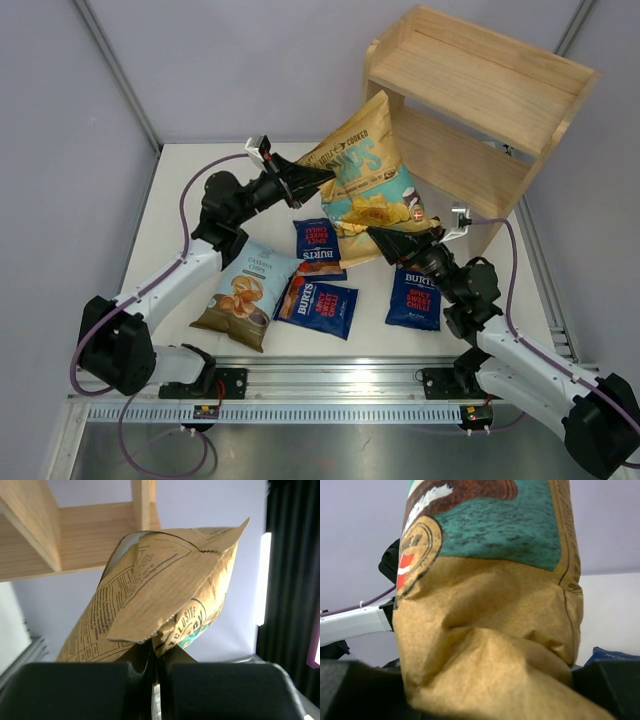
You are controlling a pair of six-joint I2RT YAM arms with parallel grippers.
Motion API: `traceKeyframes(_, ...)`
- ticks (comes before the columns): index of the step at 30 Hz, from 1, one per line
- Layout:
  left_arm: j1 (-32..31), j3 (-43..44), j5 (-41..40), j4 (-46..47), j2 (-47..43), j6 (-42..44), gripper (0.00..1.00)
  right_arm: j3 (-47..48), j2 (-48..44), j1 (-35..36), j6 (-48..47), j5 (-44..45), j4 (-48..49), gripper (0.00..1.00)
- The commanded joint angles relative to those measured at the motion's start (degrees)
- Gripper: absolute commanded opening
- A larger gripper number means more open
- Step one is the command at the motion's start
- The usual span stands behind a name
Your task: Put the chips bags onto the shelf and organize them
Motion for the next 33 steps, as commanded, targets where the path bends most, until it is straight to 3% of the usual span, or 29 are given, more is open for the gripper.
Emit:
traceKeyframes(1, 1.7, 6.6, 6.8, -3.3, 0.7, 11.4, 0.01, -2.0, -4.2, 0.6, 2.5, 3.0, -2.6, 0.29)
traceKeyframes(3, 2.7, 7.6, 6.2, -5.5, 0.0, 17.4, 0.14, -2.7, -5.9, 0.6, 4.0, 3.5, -6.0, 0.28)
traceKeyframes(4, 3.1, 8.0, 5.8, -8.5, -0.4, 19.6, 0.16, -2.8, -7.5, 0.6, 5.3, 4.1, -7.7, 0.27)
traceKeyframes(8, 5.7, 10.0, 2.8, -16.0, -2.6, 29.8, 0.15, -2.5, -12.1, 0.6, 8.3, 5.8, -18.0, 0.22)
traceKeyframes(13, 11.5, 12.5, 0.8, -24.6, -3.3, 37.5, 0.08, -4.1, -17.0, 0.6, 15.4, 9.6, -22.3, 0.19)
traceKeyframes(16, 15.8, 13.7, -1.8, -30.0, -4.9, 41.8, 0.1, -6.7, -19.9, 0.6, 21.3, 15.2, -22.4, 0.2)
traceKeyframes(21, 18.5, 17.0, -3.0, -37.5, -6.2, 48.9, 0.33, -5.0, -21.9, 0.5, 21.2, 22.1, -27.7, 0.19)
traceKeyframes(26, 18.5, 15.9, -6.4, -43.5, -9.6, 52.3, 0.44, -2.7, -19.9, 0.5, 22.6, 30.5, -28.5, 0.18)
traceKeyframes(33, 18.3, 12.6, -7.7, -49.4, -15.7, 57.1, 0.79, 2.2, -13.4, 0.5, 21.7, 43.4, -25.1, 0.16)
